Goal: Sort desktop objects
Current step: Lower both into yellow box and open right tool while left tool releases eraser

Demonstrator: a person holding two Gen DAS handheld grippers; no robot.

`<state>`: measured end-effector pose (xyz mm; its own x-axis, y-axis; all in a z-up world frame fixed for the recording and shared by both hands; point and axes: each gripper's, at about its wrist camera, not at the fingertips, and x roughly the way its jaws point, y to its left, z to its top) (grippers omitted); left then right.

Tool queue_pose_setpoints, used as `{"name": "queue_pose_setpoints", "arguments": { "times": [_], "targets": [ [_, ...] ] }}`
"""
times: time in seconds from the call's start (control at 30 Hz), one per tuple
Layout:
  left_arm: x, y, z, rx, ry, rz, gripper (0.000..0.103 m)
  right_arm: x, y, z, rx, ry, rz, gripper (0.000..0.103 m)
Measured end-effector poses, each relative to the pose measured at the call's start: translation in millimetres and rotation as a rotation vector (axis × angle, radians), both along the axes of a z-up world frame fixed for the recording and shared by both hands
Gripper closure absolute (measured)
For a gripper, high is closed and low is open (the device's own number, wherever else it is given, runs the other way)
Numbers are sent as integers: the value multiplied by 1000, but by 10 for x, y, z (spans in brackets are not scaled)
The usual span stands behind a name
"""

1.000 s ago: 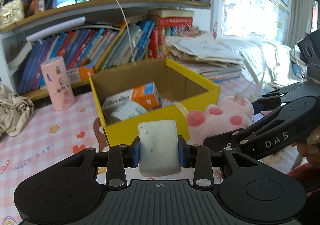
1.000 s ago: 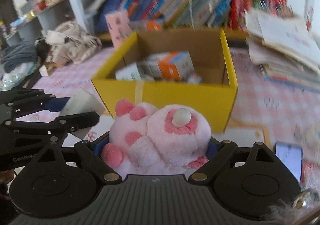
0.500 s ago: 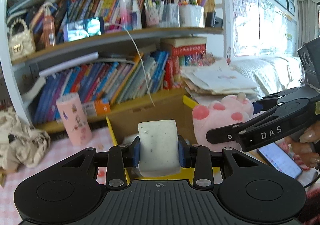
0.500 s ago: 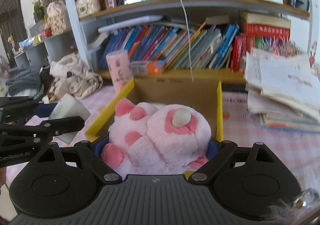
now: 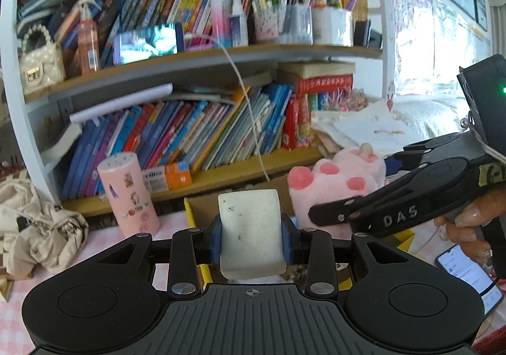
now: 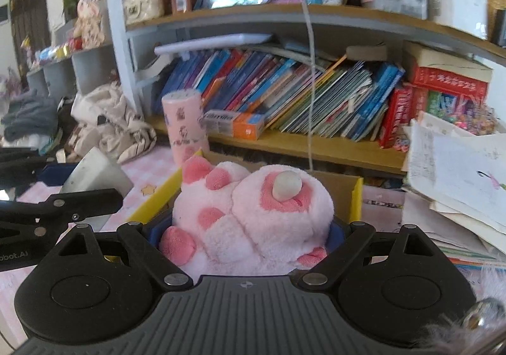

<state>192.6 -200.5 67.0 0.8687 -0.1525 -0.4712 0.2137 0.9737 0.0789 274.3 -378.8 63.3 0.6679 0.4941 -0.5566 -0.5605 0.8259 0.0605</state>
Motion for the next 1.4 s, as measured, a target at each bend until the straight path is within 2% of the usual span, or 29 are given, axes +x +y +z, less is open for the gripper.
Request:
{"name": "queue_pose_setpoints", "arguments": {
  "times": [0.13, 0.57, 0.83, 1.2, 1.27, 1.33, 1.37, 1.4],
  "targets": [
    [139, -2, -138, 13, 50, 9, 69, 98, 92, -167, -49, 25, 35, 13],
    [398, -44, -507, 41, 178, 9, 69, 393, 165, -581, -91, 151, 65, 13],
    [416, -38, -552, 14, 181, -3, 67, 405, 277, -682, -207, 161, 103, 11],
    [400, -21, -558, 9, 183, 3, 64, 414, 273, -673, -211, 180, 95, 8],
    [396, -17, -557, 12, 187, 5, 58, 413, 263, -674, -208, 189, 87, 7],
    [370, -8, -549, 11, 182, 8, 45, 403, 251, -668, -207, 193, 83, 7],
    [344, -10, -537, 16, 167, 15, 33, 398, 243, -663, -206, 195, 81, 6],
    [321, -10, -524, 19, 154, 19, 27, 392, 233, -656, -203, 198, 79, 6]
  ]
}}
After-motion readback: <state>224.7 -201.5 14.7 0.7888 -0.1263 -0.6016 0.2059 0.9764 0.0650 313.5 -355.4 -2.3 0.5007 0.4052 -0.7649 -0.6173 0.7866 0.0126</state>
